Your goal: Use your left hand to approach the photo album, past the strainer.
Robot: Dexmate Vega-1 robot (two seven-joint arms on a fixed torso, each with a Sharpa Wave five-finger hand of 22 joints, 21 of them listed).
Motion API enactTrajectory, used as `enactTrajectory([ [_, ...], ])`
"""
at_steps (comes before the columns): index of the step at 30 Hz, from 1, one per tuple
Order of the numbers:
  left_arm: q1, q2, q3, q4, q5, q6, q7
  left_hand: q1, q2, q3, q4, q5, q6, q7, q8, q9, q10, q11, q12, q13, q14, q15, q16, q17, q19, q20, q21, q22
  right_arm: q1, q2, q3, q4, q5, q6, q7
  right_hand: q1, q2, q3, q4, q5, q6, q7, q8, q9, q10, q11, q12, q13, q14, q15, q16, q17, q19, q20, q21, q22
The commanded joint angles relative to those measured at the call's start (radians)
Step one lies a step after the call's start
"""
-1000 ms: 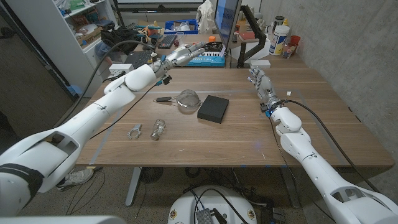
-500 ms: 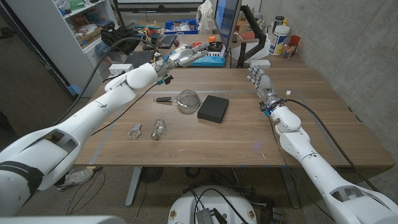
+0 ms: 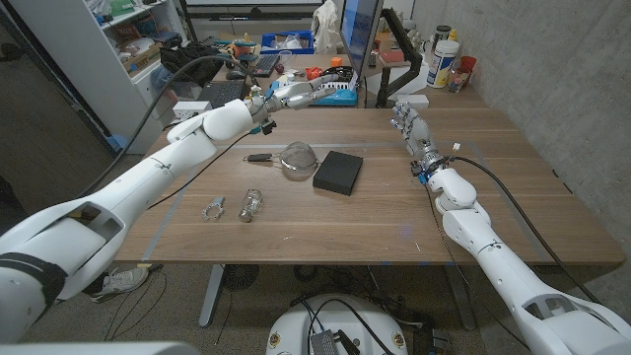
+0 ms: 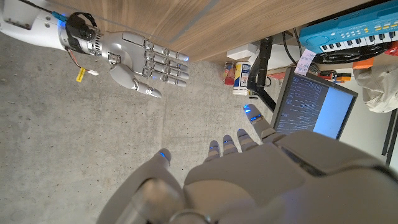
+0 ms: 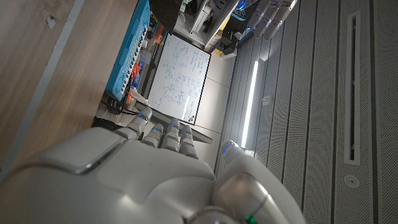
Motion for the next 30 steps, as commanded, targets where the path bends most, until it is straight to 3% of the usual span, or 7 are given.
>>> enactTrajectory([
  [1, -0.019, 0.001, 0.022, -0.007, 0.064, 0.003, -0.009, 0.018, 0.062, -0.004, -0.010, 0.004, -0.070, -0.010, 0.002, 0.002, -0.111, -0.008, 0.002, 0.005, -0.144, -0.005, -0.001, 0.003, -0.116, -0.006, -0.004, 0.003, 0.003, -0.001, -0.004, 0.003, 0.001, 0.003, 0.000, 0.014, 0.102, 0.004, -0.005, 0.005, 0.008, -0.002, 0.007, 0.003, 0.010, 0.001, 0.005, 0.003, 0.004, 0.001, -0.002, 0.002, 0.004, -0.073, -0.004, 0.004],
  [30, -0.036, -0.005, 0.053, 0.008, 0.124, 0.009, -0.020, 0.047, 0.052, -0.001, -0.023, 0.011, -0.053, -0.007, 0.005, 0.002, -0.098, -0.011, 0.003, 0.005, -0.138, -0.004, -0.002, 0.000, -0.106, -0.010, -0.017, 0.002, 0.009, -0.001, -0.005, 0.019, 0.000, 0.010, 0.004, 0.015, 0.102, 0.004, -0.006, 0.005, 0.009, -0.001, 0.006, 0.003, 0.010, 0.001, 0.005, 0.003, 0.005, 0.002, -0.002, 0.002, 0.008, -0.073, -0.013, 0.004],
])
